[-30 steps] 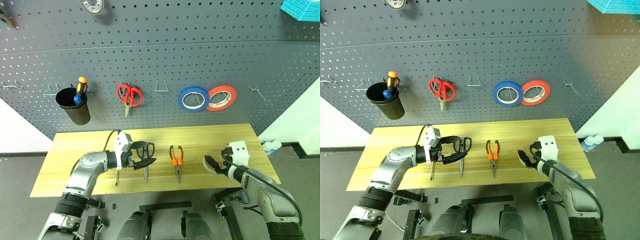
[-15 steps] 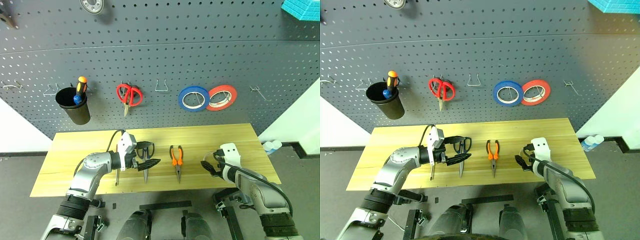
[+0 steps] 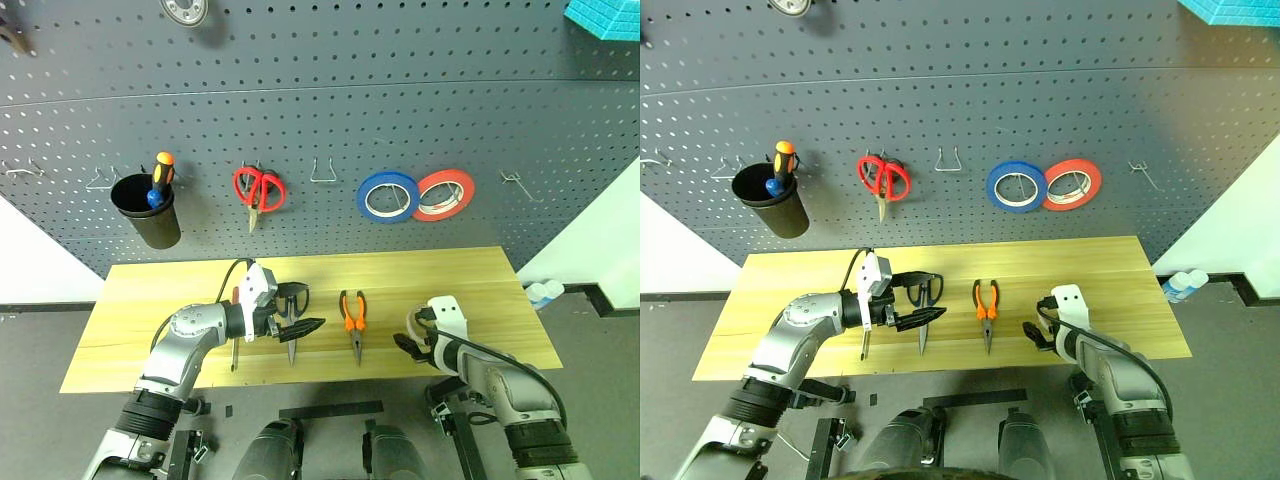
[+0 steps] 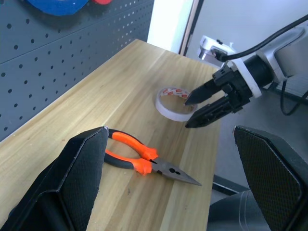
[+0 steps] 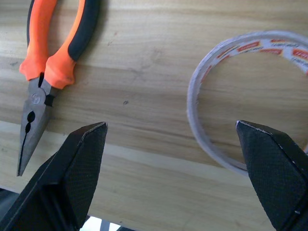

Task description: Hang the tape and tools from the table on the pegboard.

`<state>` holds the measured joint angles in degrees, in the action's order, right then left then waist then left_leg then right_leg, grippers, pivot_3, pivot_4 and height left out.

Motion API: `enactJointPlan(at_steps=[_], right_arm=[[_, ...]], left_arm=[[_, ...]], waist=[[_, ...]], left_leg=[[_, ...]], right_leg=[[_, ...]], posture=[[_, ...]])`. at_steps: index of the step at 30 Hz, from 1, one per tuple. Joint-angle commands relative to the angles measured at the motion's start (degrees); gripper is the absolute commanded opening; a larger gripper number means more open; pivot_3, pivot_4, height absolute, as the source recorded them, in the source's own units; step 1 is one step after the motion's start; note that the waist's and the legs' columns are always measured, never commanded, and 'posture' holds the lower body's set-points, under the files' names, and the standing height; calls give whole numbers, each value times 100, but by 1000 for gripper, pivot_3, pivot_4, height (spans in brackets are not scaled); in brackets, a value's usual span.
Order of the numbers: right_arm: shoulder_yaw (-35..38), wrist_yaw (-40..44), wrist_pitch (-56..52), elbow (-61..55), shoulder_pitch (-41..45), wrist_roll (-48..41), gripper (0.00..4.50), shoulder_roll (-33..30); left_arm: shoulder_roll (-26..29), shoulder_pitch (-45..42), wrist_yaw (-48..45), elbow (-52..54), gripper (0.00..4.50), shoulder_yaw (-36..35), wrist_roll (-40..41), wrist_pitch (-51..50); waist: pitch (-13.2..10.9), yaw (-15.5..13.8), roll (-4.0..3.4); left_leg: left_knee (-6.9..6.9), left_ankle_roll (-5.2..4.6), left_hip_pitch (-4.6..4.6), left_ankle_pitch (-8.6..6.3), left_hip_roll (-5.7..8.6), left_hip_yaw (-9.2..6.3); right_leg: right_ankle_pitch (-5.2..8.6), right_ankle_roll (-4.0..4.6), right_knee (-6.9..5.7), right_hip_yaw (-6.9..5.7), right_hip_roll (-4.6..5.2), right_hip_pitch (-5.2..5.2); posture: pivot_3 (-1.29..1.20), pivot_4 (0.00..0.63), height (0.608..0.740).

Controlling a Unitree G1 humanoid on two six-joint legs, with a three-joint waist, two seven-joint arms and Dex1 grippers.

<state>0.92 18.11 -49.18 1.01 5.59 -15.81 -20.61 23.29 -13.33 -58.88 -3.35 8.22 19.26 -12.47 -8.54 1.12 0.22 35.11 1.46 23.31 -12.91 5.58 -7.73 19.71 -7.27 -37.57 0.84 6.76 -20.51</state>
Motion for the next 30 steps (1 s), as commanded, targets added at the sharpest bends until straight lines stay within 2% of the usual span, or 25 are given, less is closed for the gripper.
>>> enactJointPlan(at_steps=[1,17,21,30], right_arm=[[-98,5,-72,57,99,41,4500,136],[-150,-32,384,700,434,314,4500,421],[-86,-94,482,856,488,365,3601,475],[112,-124,621,1096,726,347,650,528]], left_arm=[[-24,-18,37,263,4369,11,43,-13],[-24,-144,113,457,4369,-27,29,-118],[-15,-163,146,449,4419,-39,0,-81],[43,-276,243,477,4419,-109,-18,-13]], waist=[[0,-4,-1],[-17,0,-6],[-18,-3,-6],[-18,-9,-7]], left_leg=[[0,0,0,0,0,0],[0,0,0,0,0,0],[0,0,0,0,0,0],[0,2,0,1,0,0]], right_leg=[[0,0,0,0,0,0],[0,0,0,0,0,0],[0,0,0,0,-1,-1],[0,0,-2,0,-1,-1]], posture=[[-26,162,738],[-17,170,738],[-15,167,738],[1,154,738]])
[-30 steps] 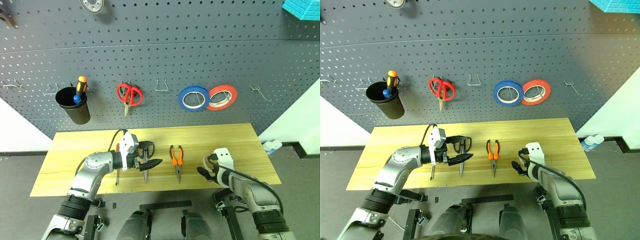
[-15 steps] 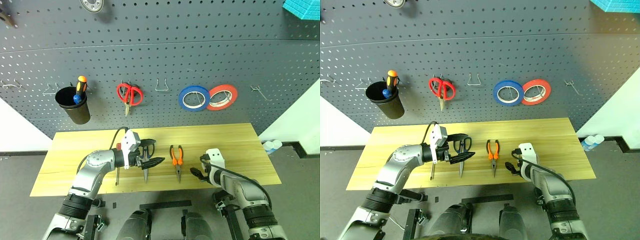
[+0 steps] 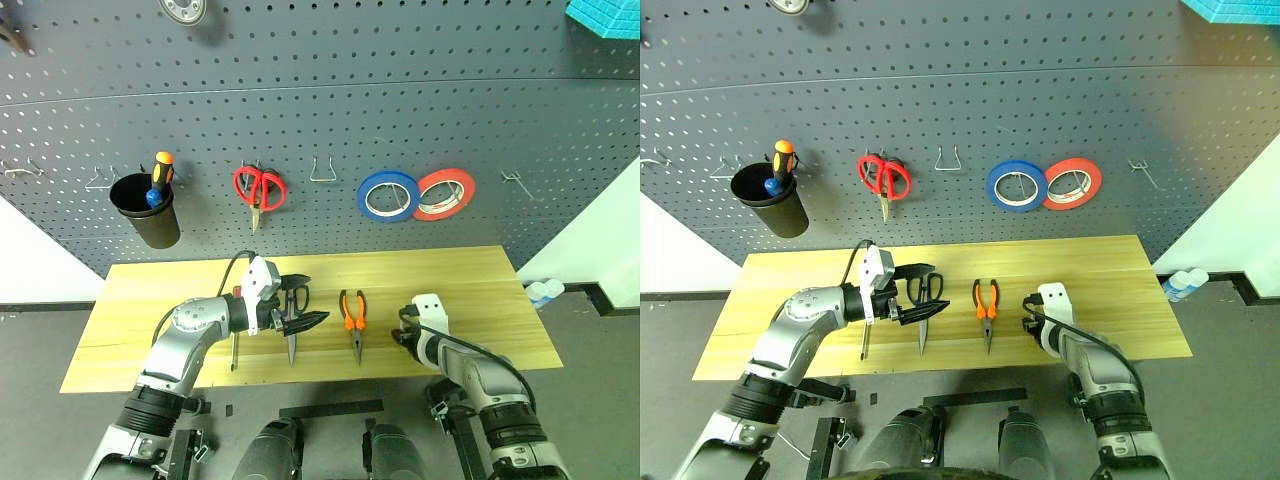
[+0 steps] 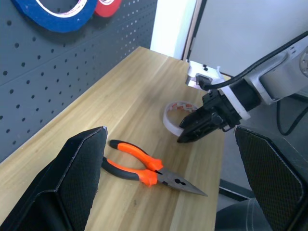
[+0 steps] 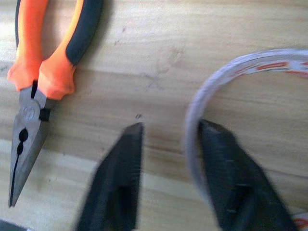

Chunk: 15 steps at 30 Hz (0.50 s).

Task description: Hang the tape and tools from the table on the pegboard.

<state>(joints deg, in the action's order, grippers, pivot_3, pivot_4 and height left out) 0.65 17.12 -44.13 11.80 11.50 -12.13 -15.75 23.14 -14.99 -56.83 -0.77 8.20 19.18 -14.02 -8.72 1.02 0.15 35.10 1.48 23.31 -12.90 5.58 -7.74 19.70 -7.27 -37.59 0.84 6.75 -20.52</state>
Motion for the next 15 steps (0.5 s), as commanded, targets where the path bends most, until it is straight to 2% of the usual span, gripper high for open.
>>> enactJointPlan(at_steps=[1,2,15], right_arm=[[160,-26,141,64,172,-22,297,47],[172,-26,167,113,205,-17,28,53],[250,-87,382,359,367,42,28,77]], left_arm=[[67,-120,46,217,4419,-115,-7,146],[77,-127,55,211,4419,-119,-8,156],[74,-172,121,130,4419,-110,13,220]], waist=[[0,1,0],[0,2,0],[0,-5,0]], left_leg=[[0,0,0,0,0,0],[0,1,0,0,0,0],[1,5,0,3,0,0]], right_leg=[[0,0,-1,0,0,0],[0,0,-1,0,0,0],[0,0,-9,0,-2,-2]], posture=[[5,152,738],[9,149,738],[1,145,738]])
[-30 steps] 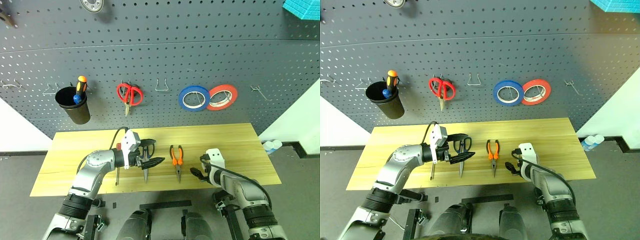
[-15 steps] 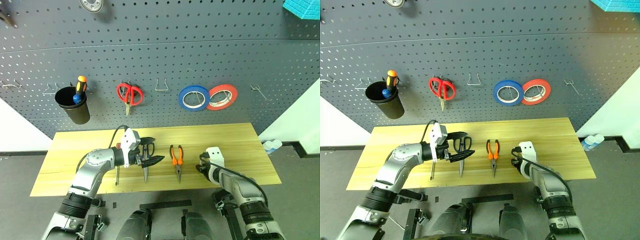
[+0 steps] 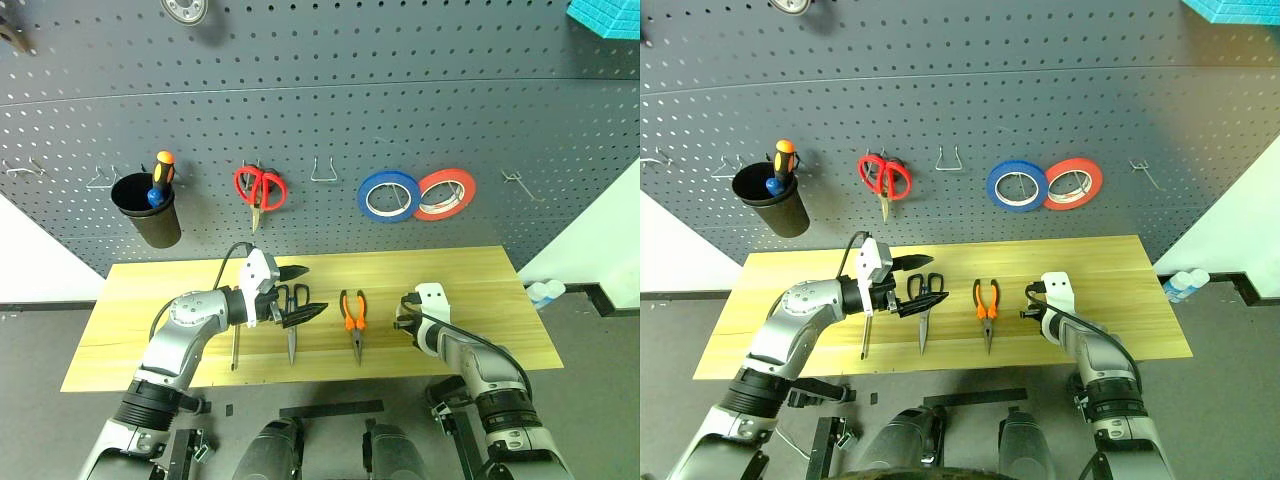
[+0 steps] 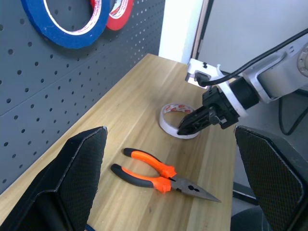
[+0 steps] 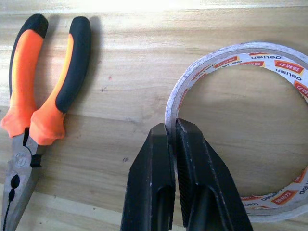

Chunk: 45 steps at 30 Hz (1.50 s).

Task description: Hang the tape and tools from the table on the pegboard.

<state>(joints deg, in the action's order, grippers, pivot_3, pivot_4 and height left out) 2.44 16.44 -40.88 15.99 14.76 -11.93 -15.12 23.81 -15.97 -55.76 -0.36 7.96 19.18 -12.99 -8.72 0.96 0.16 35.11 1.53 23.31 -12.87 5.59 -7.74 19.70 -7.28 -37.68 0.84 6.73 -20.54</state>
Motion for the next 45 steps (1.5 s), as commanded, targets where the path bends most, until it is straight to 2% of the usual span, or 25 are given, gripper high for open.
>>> enactJointPlan(at_steps=[1,8,17,24,31,45], right_arm=[[81,-19,62,-79,34,17,28,3],[149,123,120,-419,-82,-45,28,-126],[524,603,-195,-1700,-693,-360,28,-721],[851,596,-98,-1947,-919,-413,28,-867],[1436,581,840,-1990,-1042,-525,28,-855],[2094,615,1810,-2027,-1029,-940,28,-781]], left_arm=[[2,-82,6,75,4419,-78,12,119],[-31,-167,-63,-53,4419,-50,9,157],[3,-252,-214,-183,4419,-108,78,215],[-51,-361,-307,-339,4419,-72,65,277],[-150,-562,-450,-466,4419,-81,130,297],[-315,-749,-532,-462,4419,-247,365,242]], waist=[[0,1,0],[0,5,0],[0,7,0],[0,22,0],[0,24,0],[1,169,-1]], left_leg=[[0,0,0,0,0,0],[1,1,0,0,0,0],[3,1,0,1,1,0],[4,2,0,2,1,1],[6,2,0,2,1,3],[15,5,-3,5,1,5]], right_leg=[[0,0,0,0,0,0],[0,0,-3,0,0,-1],[0,0,-6,0,0,-2],[0,0,-13,0,0,-4],[0,0,-15,0,0,-3],[0,-1,-36,2,-1,-4]], posture=[[1,145,738],[-19,139,738],[-45,135,738],[-72,134,738],[-91,134,738],[-98,133,738]])
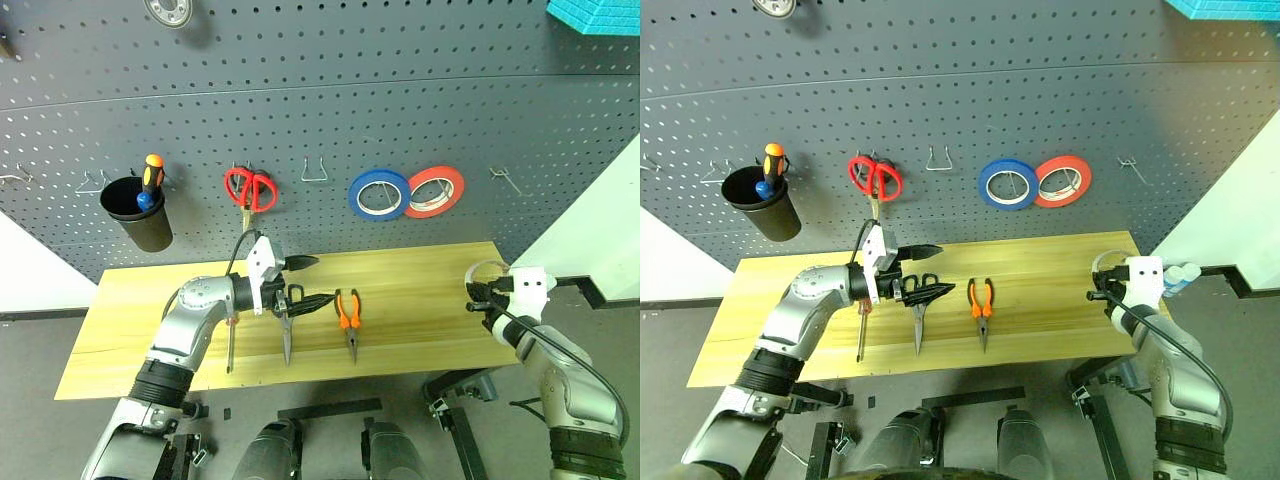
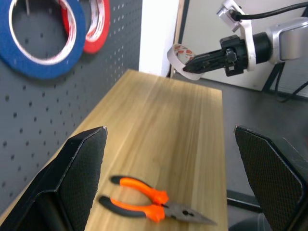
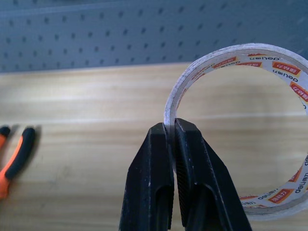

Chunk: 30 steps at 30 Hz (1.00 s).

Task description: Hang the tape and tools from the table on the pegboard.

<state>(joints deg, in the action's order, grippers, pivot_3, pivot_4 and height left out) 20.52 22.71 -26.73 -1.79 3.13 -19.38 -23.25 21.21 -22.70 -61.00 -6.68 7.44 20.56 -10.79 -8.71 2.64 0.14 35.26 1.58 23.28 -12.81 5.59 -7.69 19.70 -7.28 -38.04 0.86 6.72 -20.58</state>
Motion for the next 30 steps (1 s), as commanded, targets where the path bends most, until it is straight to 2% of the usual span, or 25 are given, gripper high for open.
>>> enactJointPlan(at_steps=[1,11,25,30], right_arm=[[323,-16,519,-244,158,-219,28,42],[523,-95,1297,-57,457,-381,28,40],[362,-118,1733,765,1265,-155,28,-186],[420,-136,1726,675,1256,-202,28,-223]], left_arm=[[-76,-84,4,194,4419,-226,278,6],[-188,-115,51,440,4419,-396,659,-174],[-371,-155,-5,758,4419,-496,1148,-446],[-373,-143,7,774,4419,-499,1145,-447]], waist=[[0,1,0],[0,-5,0],[1,5,-1],[1,7,-1]], left_leg=[[0,0,0,0,-1,0],[2,1,0,1,0,0],[6,3,0,3,-1,1],[7,3,0,3,-1,2]], right_leg=[[0,0,0,0,-1,0],[0,0,-1,1,0,1],[0,0,-5,1,-2,1],[0,0,-6,2,-2,1]], posture=[[-98,134,738],[-92,130,738],[-96,125,738],[-89,122,738]])
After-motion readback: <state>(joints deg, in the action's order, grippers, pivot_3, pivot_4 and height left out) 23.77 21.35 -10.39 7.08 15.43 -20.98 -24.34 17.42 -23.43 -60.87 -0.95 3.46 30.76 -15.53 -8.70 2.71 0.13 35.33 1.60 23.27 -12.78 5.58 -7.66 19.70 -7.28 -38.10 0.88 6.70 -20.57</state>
